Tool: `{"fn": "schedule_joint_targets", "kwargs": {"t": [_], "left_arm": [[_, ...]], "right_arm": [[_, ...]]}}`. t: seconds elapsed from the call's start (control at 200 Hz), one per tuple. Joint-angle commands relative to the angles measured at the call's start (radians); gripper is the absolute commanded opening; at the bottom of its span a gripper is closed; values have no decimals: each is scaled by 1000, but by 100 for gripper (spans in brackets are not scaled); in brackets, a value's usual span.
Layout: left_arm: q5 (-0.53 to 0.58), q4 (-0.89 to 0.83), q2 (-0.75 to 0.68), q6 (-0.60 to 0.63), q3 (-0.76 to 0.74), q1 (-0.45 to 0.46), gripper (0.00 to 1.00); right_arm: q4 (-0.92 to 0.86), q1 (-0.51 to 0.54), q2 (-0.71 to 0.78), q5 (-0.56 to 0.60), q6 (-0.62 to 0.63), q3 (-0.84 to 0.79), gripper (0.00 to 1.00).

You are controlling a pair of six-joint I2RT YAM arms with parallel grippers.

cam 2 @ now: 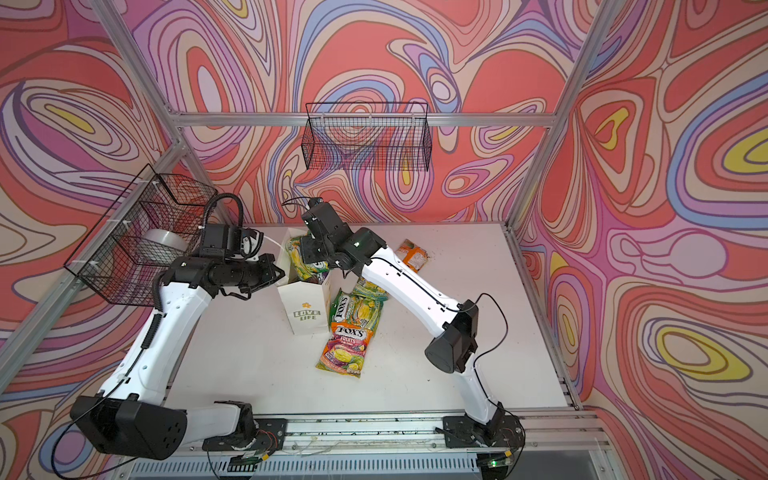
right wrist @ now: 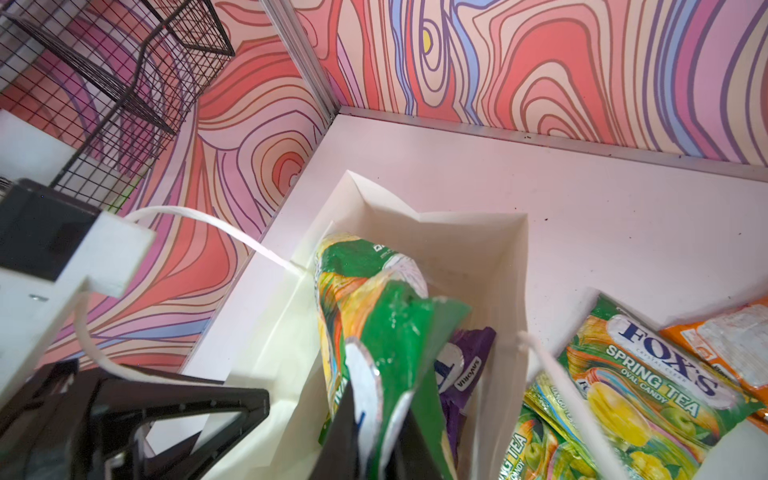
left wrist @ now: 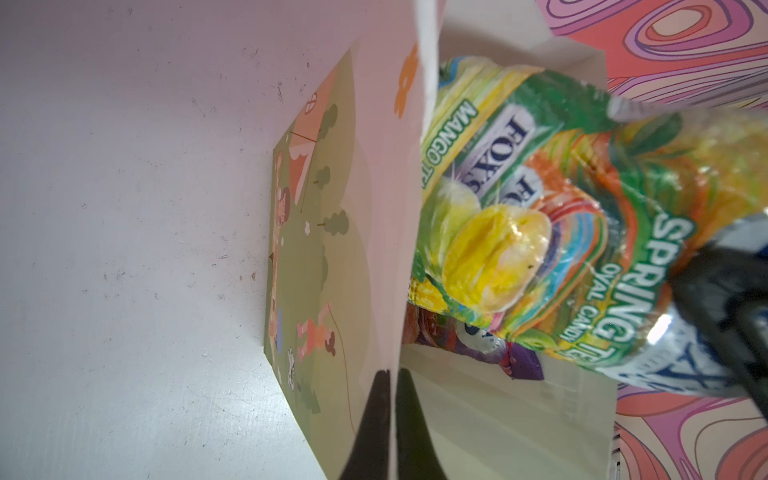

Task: Place the snacks into the paper bag
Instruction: 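Carry the green packet over the bag and lower it inside with the right gripper, then open the right gripper to release the green packet into the bag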

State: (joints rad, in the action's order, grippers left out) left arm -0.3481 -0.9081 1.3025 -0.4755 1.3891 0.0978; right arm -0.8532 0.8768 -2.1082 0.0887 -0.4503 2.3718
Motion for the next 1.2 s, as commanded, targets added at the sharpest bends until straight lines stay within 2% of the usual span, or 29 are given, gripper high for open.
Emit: {"fn": "schedule_joint_targets", "kwargs": {"t": [0.0,0.115,0.466,0.651,0.851,1.057,1.197], "left_arm": [[-23,24,-29,-1,-1,-4,0],[-23,24,-29,-2,-1,-4,0],[-19,23,-32,-2,-1,-4,0],[-23,27,-37,-3,-2,-4,0],[-22,26,-35,-3,-4,-4,0],[-21,25,-32,-3,-4,-4,0],[-18,24,-32,-3,-3,-4,0]], "right_arm": [[27,12,-2,-13,9,35,26],[44,16,7,-33,13,32,37],[45,48,54,-52,49,65,58],[38,59,127,-43,65,40,69],[40,59,225,23,88,-45,83],[8,59,301,157,110,-146,97],[-12,58,330,245,116,-208,98]]}}
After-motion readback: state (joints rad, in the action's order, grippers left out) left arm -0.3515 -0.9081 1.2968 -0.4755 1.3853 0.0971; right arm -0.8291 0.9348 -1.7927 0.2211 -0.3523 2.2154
